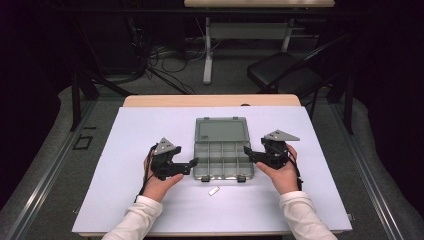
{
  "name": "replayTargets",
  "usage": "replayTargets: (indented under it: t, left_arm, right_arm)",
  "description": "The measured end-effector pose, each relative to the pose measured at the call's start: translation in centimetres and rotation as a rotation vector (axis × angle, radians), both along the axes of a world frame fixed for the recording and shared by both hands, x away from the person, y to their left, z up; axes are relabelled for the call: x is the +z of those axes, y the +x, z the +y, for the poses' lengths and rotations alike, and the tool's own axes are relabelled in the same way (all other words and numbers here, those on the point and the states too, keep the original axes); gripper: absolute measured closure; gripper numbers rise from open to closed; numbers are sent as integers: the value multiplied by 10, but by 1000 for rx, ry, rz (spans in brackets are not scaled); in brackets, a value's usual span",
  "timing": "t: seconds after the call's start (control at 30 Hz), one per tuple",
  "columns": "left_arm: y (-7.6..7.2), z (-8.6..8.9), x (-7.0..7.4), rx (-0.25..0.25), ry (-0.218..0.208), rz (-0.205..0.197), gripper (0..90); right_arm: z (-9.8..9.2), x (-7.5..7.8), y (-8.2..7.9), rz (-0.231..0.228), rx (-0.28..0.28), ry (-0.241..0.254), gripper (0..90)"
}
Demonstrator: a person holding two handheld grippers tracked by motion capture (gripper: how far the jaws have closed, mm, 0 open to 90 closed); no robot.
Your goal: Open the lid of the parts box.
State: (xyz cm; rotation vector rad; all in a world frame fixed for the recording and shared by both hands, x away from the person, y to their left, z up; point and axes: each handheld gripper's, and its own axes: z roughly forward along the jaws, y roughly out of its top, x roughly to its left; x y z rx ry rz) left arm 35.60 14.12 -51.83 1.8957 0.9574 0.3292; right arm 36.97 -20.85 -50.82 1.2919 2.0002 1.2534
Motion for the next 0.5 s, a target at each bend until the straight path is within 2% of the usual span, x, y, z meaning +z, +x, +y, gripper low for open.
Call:
replayTargets:
  t: [0.2, 0.5]
  left_arm:
    - [-2, -2, 1, 3, -13, -15, 156]
    - [-9, -7, 6, -28, -9, -32, 155]
  right_arm:
    - [-1, -1, 1, 1, -5, 0, 203]
    - [1, -1, 0, 5, 3, -2, 177]
